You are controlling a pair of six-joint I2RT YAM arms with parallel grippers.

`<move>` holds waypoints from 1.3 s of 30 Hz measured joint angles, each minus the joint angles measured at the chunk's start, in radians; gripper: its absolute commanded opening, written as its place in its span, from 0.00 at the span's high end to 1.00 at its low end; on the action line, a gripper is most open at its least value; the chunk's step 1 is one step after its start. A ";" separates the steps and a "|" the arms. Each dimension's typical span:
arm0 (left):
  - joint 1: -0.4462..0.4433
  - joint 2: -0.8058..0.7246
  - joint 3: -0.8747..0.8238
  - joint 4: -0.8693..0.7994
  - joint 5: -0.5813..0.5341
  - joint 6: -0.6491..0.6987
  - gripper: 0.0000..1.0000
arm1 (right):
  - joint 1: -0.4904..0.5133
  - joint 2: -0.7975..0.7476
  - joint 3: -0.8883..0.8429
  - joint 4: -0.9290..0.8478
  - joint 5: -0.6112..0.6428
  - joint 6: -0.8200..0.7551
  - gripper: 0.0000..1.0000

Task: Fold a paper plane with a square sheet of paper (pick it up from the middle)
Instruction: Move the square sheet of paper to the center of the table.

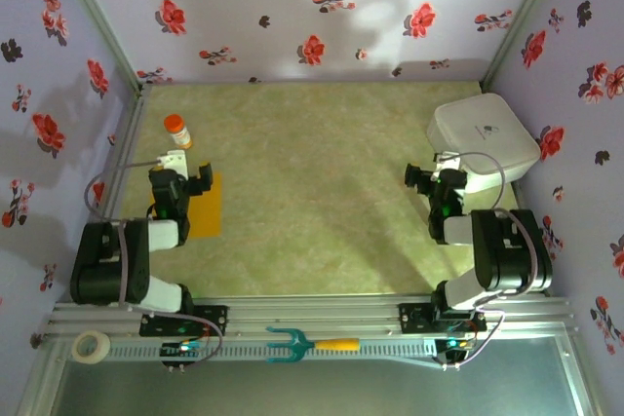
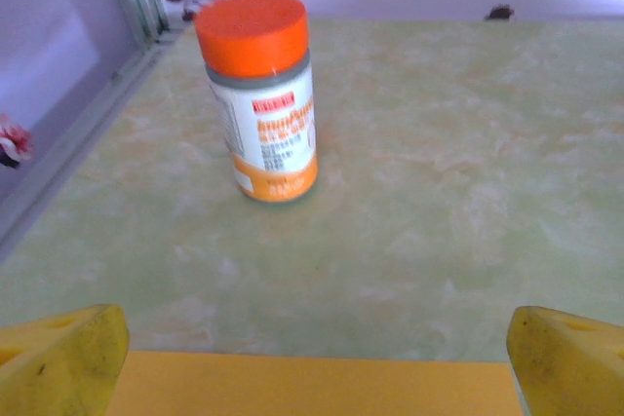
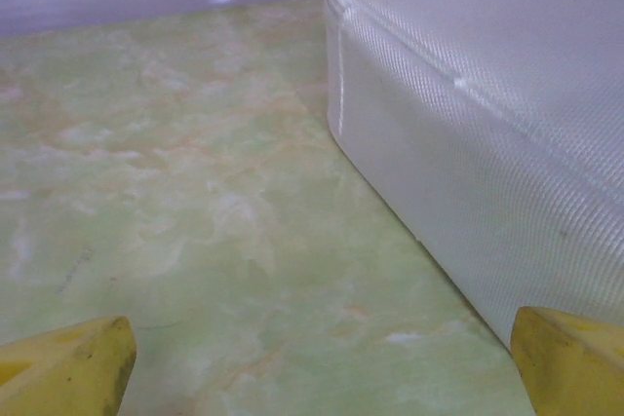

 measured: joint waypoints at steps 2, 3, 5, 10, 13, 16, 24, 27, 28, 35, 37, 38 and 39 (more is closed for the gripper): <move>0.000 -0.082 0.008 -0.069 -0.027 -0.029 0.00 | 0.000 -0.081 0.045 -0.142 0.009 0.024 0.01; 0.000 -0.124 0.019 -0.119 -0.050 -0.053 0.00 | 0.000 -0.123 0.089 -0.226 0.017 0.040 0.01; 0.000 -0.203 0.060 -0.243 -0.104 -0.114 0.00 | 0.000 -0.186 0.159 -0.335 0.021 0.071 0.01; 0.000 -0.299 0.228 -0.560 -0.170 -0.272 0.00 | 0.000 -0.264 0.340 -0.672 0.047 0.255 0.01; 0.000 -0.315 0.294 -0.715 -0.162 -0.371 0.00 | -0.001 -0.244 0.445 -0.866 0.021 0.389 0.01; 0.001 -0.345 0.282 -0.810 -0.127 -0.454 0.00 | -0.006 -0.226 0.443 -0.913 -0.113 0.481 0.01; 0.005 -0.394 0.217 -0.945 0.089 -0.561 0.00 | 0.058 -0.150 0.381 -0.910 -0.449 0.624 0.02; 0.005 -0.360 0.259 -1.018 0.137 -0.574 0.00 | 0.104 -0.148 0.383 -0.921 -0.481 0.652 0.02; 0.005 -0.343 0.280 -1.050 0.152 -0.577 0.00 | 0.121 -0.148 0.388 -0.929 -0.490 0.666 0.02; 0.005 -0.175 0.391 -1.187 0.215 -0.578 0.00 | 0.211 -0.171 0.429 -0.965 -0.529 0.709 0.01; 0.005 -0.132 0.391 -1.206 0.227 -0.577 0.00 | 0.233 -0.171 0.440 -0.969 -0.536 0.705 0.01; 0.005 -0.109 0.391 -1.221 0.232 -0.577 0.00 | 0.243 -0.170 0.449 -0.977 -0.538 0.700 0.01; 0.005 -0.093 0.391 -1.229 0.237 -0.577 0.00 | 0.251 -0.170 0.458 -0.982 -0.538 0.693 0.01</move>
